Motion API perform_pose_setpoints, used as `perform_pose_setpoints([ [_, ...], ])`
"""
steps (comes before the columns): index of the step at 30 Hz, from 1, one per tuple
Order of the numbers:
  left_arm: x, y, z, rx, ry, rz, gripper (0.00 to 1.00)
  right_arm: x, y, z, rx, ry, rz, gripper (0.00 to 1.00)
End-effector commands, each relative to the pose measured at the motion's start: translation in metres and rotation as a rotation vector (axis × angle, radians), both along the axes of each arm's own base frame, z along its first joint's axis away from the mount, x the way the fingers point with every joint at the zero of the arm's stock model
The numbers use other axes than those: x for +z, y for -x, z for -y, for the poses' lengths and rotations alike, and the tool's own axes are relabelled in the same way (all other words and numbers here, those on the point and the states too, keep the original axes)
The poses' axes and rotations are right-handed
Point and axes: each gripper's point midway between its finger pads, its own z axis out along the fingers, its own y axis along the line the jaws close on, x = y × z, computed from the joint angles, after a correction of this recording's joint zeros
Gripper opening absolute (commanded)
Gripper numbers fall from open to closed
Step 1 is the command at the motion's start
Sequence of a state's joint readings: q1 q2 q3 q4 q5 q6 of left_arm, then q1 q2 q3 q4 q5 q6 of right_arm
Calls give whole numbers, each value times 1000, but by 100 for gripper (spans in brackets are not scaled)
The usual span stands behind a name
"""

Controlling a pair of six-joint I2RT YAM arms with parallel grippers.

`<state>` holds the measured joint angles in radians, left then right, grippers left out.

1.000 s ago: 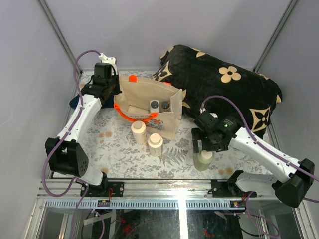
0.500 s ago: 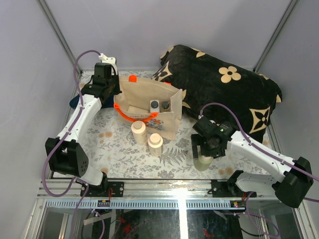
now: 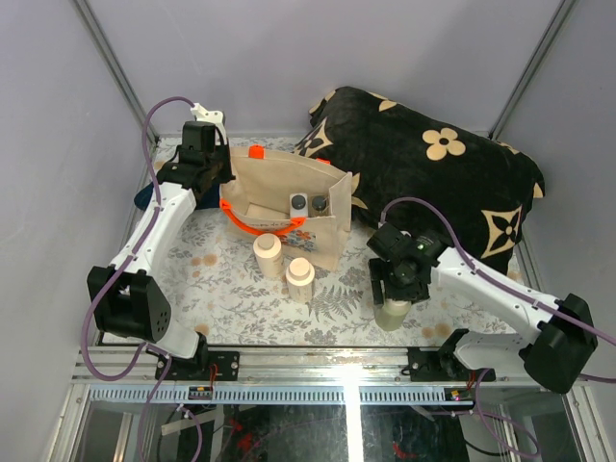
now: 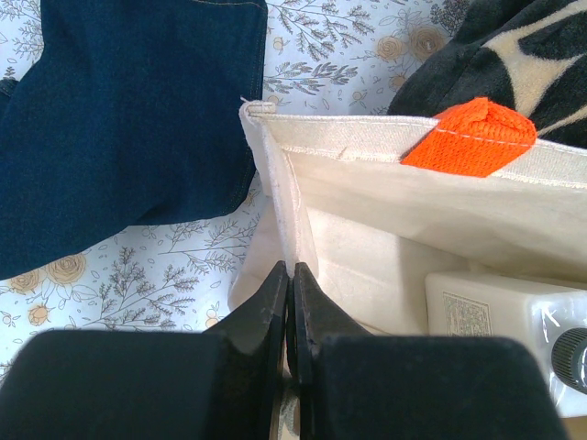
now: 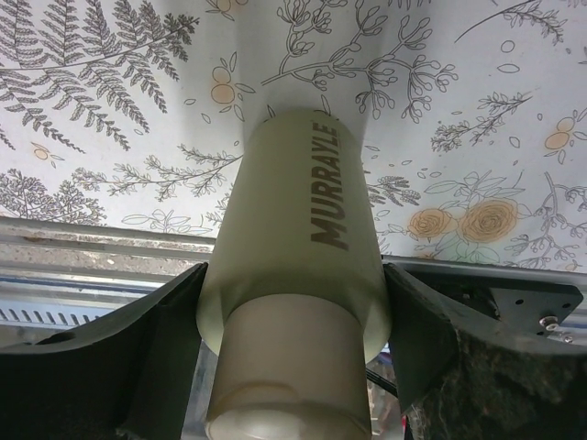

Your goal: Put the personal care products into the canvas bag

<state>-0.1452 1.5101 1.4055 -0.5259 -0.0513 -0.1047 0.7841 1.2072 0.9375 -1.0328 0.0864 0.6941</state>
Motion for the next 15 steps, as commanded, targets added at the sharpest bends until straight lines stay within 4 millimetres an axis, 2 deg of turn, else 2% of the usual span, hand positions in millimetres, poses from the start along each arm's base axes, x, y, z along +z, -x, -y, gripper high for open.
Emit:
perform_pose_setpoints([
  [1,5,-12,0,16,8,48,0,24,-16,-2,18,22,52,21],
  [4,6,-13,0,19,8,50,0,45,-30,-8,29,18,99,10],
  [8,7,-14,0,19,6,52,0,79,-56,-20,51,2,201,1],
  [11,7,-14,-1,21,5,53,0,106,-78,-24,53,33,271,0],
  [15,7,-13,-1,23,4,54,0,154,-106,-38,70,-7,401,0],
])
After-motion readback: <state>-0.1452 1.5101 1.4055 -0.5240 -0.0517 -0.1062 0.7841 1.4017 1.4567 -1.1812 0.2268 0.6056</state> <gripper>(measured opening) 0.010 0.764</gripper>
